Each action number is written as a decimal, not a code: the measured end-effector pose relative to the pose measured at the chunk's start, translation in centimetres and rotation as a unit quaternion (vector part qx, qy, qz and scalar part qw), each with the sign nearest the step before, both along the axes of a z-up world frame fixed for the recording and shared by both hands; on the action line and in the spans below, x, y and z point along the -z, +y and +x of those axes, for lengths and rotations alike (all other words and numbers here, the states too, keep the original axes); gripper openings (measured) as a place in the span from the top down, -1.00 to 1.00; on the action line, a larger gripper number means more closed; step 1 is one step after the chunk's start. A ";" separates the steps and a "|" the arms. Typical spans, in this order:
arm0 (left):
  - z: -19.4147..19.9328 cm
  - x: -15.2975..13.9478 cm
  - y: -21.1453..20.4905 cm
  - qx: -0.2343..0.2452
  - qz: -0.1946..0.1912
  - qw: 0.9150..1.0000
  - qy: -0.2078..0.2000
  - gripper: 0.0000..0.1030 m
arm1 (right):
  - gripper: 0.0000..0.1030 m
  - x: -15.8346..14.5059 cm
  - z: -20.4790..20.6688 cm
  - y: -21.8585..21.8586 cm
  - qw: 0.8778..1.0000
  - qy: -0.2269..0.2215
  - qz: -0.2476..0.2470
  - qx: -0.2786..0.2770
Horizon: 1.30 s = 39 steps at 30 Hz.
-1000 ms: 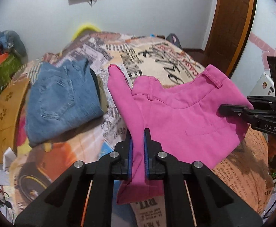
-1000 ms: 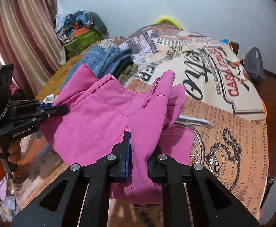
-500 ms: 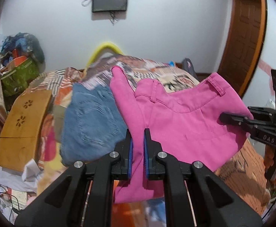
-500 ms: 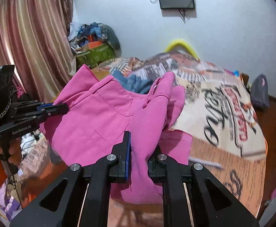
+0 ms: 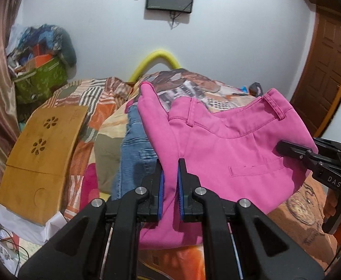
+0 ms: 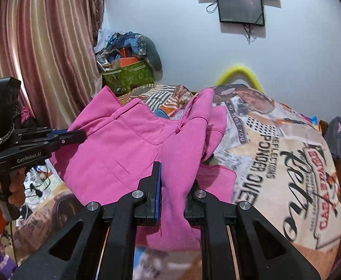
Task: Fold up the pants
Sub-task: 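Lift the folded pink pants with the left tool onto the blue jeans, then open the left tool and release the pink pants on the jeans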
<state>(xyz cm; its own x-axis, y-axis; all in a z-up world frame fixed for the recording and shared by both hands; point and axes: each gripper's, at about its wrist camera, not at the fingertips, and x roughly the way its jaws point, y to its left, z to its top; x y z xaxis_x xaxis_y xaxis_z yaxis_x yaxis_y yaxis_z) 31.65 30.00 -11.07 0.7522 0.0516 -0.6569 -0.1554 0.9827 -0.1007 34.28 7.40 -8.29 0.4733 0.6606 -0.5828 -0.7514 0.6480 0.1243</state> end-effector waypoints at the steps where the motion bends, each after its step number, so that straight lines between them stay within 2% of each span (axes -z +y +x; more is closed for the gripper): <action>1: 0.5 0.7 0.7 -0.004 -0.002 1.000 0.004 0.81 | 0.79 0.1 0.1 0.5 1.000 0.000 0.000 0.000; 8: 3.3 5.4 4.0 -0.027 -0.017 0.999 0.027 0.81 | 0.79 3.0 2.6 4.2 1.000 0.001 -0.012 -0.005; 15: 4.8 9.9 3.8 -0.030 0.045 0.998 0.042 0.80 | 0.79 6.5 4.9 6.4 0.999 0.012 -0.030 -0.011; 19: 4.9 11.0 4.6 -0.036 0.028 0.998 0.041 0.69 | 0.76 8.2 6.2 6.4 0.999 0.039 -0.033 -0.009; 23: 4.7 11.1 5.1 -0.048 0.011 0.998 0.042 0.49 | 0.58 9.0 6.5 6.3 0.996 0.064 -0.058 -0.010; 25: 4.5 11.0 5.3 -0.059 0.009 0.997 0.047 0.29 | 0.34 9.3 6.4 6.2 0.995 0.068 -0.071 -0.005; 28: 3.8 10.4 5.9 -0.069 -0.013 0.996 0.053 0.22 | 0.02 9.2 6.6 5.5 0.993 0.081 -0.083 0.013; 30: 3.0 9.7 5.9 -0.073 -0.020 0.996 0.056 0.22 | -0.02 8.9 6.7 4.8 0.992 0.093 -0.079 0.023; 32: 1.7 8.6 5.6 -0.079 -0.012 0.995 0.056 0.22 | -0.02 8.1 6.2 3.7 0.992 0.098 -0.073 0.035; 39: -2.9 3.7 3.4 -0.085 -0.006 0.996 0.032 0.15 | -0.02 3.9 2.3 0.9 0.996 0.063 -0.052 0.035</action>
